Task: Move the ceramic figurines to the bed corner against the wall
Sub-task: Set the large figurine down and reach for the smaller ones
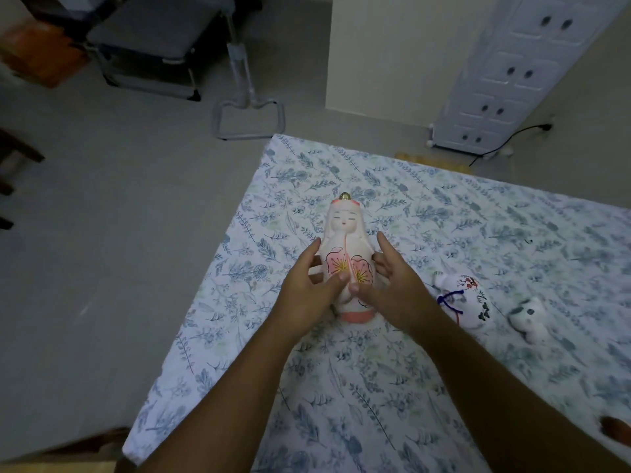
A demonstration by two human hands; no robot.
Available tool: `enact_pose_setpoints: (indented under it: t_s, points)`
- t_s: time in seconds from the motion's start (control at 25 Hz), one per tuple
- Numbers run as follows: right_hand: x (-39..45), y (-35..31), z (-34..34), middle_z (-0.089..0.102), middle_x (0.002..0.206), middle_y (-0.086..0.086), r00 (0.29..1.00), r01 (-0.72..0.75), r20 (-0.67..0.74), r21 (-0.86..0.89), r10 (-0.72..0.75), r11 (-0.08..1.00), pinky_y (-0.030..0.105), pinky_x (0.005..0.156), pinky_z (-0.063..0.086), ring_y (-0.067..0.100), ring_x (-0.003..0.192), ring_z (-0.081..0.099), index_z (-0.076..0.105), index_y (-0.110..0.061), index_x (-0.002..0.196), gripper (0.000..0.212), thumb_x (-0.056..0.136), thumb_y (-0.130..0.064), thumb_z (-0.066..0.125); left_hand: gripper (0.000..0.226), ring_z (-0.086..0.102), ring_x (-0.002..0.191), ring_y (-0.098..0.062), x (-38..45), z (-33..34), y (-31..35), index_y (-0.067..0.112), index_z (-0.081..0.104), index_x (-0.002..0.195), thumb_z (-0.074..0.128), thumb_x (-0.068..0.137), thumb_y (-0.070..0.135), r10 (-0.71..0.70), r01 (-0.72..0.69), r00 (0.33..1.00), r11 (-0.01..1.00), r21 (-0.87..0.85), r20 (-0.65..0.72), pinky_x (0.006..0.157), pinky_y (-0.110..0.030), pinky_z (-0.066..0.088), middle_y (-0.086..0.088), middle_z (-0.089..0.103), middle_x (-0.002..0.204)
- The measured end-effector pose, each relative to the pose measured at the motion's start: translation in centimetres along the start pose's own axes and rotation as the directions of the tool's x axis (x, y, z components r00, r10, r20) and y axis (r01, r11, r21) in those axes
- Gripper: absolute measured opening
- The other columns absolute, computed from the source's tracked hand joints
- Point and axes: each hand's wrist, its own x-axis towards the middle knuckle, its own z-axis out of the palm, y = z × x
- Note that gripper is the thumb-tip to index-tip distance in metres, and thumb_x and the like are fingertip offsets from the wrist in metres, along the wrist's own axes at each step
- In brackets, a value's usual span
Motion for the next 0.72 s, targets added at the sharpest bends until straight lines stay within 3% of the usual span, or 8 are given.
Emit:
enact_pose_setpoints:
  t_s: [0.12, 0.2, 0.48, 0.56, 0.64, 0.72]
  points:
    - [-0.6, 0.3, 0.9, 0.064, 0.125, -0.021, 0.993, 0.118, -0.023, 0.003, -0.118, 0.993, 0.021, 0.08, 0.06, -0.011, 0.113, 0.062, 0.036, -0.039, 0.154, 0.097, 0.078, 0.0, 0.083, 0.069, 0.063, 0.113, -0.002, -1.2, -0.6, -0.7, 0.041, 0.049, 0.138, 0.081, 0.083, 0.016, 0.163, -0.163, 0.987, 0.983, 0.079, 0.006, 0.082, -0.025, 0.059, 0.026, 0.062, 0.123]
    - [-1.1, 0.9, 1.4, 0.065, 0.127, -0.023, 0.981, 0.186, -0.05, -0.005, -0.186, 0.982, 0.023, 0.083, 0.06, -0.007, 0.118, 0.061, 0.047, -0.053, 0.141, 0.089, 0.076, -0.005, 0.085, 0.07, 0.058, 0.121, -0.005, -1.9, -0.7, -1.6, 0.038, 0.047, 0.14, 0.08, 0.083, 0.015, 0.235, -0.235, 0.972, 0.967, 0.098, 0.012, 0.089, -0.025, 0.057, 0.02, 0.06, 0.132]
    - [-2.9, 3.3, 2.1, 0.065, 0.134, -0.015, 0.978, 0.201, -0.068, 0.025, -0.199, 0.979, 0.04, 0.092, 0.06, 0.009, 0.124, 0.063, 0.045, -0.05, 0.142, 0.086, 0.074, -0.026, 0.091, 0.074, 0.046, 0.137, -0.014, -3.7, -0.3, -4.8, 0.033, 0.037, 0.148, 0.077, 0.087, 0.02, 0.235, -0.233, 0.972, 0.96, 0.157, 0.008, 0.106, -0.039, 0.047, 0.012, 0.048, 0.147]
    - [-2.8, 3.2, 2.2, 0.065, 0.134, -0.015, 0.977, 0.203, -0.069, 0.014, -0.202, 0.979, 0.037, 0.091, 0.06, 0.007, 0.123, 0.063, 0.045, -0.05, 0.142, 0.085, 0.074, -0.027, 0.09, 0.075, 0.046, 0.137, -0.013, -3.6, -0.4, -4.4, 0.029, 0.036, 0.148, 0.078, 0.087, 0.019, 0.233, -0.233, 0.972, 0.961, 0.15, 0.023, 0.107, -0.04, 0.047, 0.01, 0.048, 0.147]
    - [-3.1, 2.6, 2.0, 0.064, 0.133, -0.023, 0.978, 0.195, -0.076, -0.02, -0.196, 0.981, 0.019, 0.091, 0.056, -0.002, 0.122, 0.061, 0.044, -0.055, 0.14, 0.085, 0.074, -0.028, 0.09, 0.074, 0.046, 0.137, -0.012, -3.8, -0.2, -3.8, 0.028, 0.036, 0.149, 0.077, 0.088, 0.019, 0.25, -0.252, 0.968, 0.953, 0.168, 0.033, 0.107, -0.038, 0.046, 0.009, 0.049, 0.147]
    - [-4.0, 2.2, 1.6, 0.057, 0.136, -0.035, 0.967, 0.221, -0.098, -0.148, -0.237, 0.964, 0.005, 0.094, 0.044, -0.012, 0.125, 0.053, 0.04, -0.059, 0.141, 0.083, 0.077, -0.034, 0.086, 0.072, 0.043, 0.137, -0.001, -5.0, 0.4, -3.2, 0.038, 0.036, 0.149, 0.076, 0.089, 0.029, 0.248, -0.233, 0.968, 0.948, 0.217, -0.044, 0.104, -0.022, 0.043, 0.021, 0.047, 0.147]
